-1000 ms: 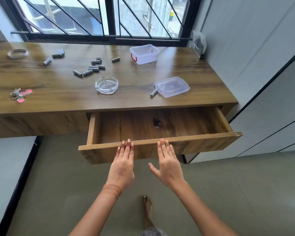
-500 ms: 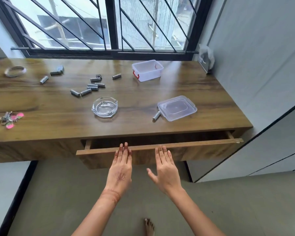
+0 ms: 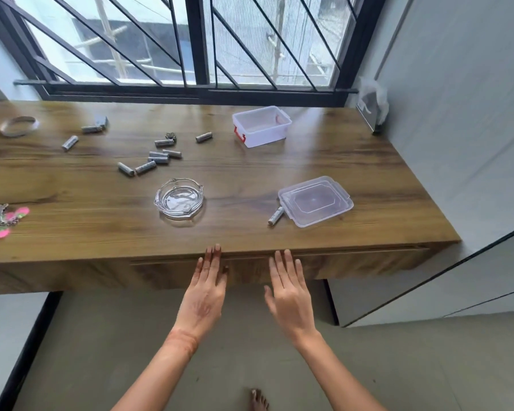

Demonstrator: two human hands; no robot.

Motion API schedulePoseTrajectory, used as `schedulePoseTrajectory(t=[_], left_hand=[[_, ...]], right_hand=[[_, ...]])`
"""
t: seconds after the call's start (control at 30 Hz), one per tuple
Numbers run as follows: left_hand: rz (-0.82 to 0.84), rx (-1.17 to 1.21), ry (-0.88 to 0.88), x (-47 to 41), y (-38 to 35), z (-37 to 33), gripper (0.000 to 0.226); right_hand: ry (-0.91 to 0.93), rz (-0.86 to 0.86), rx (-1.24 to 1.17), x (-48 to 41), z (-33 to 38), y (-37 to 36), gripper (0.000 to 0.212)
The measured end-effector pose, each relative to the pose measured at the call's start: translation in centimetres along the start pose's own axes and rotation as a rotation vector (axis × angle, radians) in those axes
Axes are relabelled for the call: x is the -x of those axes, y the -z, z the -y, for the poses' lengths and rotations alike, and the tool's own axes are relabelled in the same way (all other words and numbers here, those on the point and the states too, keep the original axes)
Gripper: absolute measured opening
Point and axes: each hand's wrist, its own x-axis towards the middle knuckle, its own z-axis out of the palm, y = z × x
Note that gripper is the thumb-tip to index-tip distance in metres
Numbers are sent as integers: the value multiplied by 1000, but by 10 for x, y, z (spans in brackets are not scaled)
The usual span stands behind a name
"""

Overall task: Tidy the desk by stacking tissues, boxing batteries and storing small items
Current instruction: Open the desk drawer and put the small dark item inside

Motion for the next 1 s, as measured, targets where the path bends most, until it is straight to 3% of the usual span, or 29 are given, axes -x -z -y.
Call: schedulePoseTrajectory(t=[0.07,0.2,0.33,0.5,0.57,0.73,0.83,1.0], left_hand=[[-60,36,-13,-3,5,7,51],[-123,109,10,-20,11,22,57],[-84,79,43,-31,7,29,50],[-189,72,57,-34,2,32,45],[-233,68,80,-36,0,32,51],[-343,36,69,-38,-13,35,26],[-330,-6,68,-36,-16,36,41],[-330,-17,73,-37,-13,34,42]], right_hand=[[57,-79,20,-6,-11,4,55],[115,-30,60,-29,-34,8,86],[193,-107,15,-41,-45,0,61],[185,-217,-40,-47,-44,-3,38],[180,-266,-49,-49,-45,-6,35],[115,-368,-62,-50,-40,-13,41],[130,-374,-54,-49,-42,-15,40],[123,-400,-66,-51,-42,-13,45]])
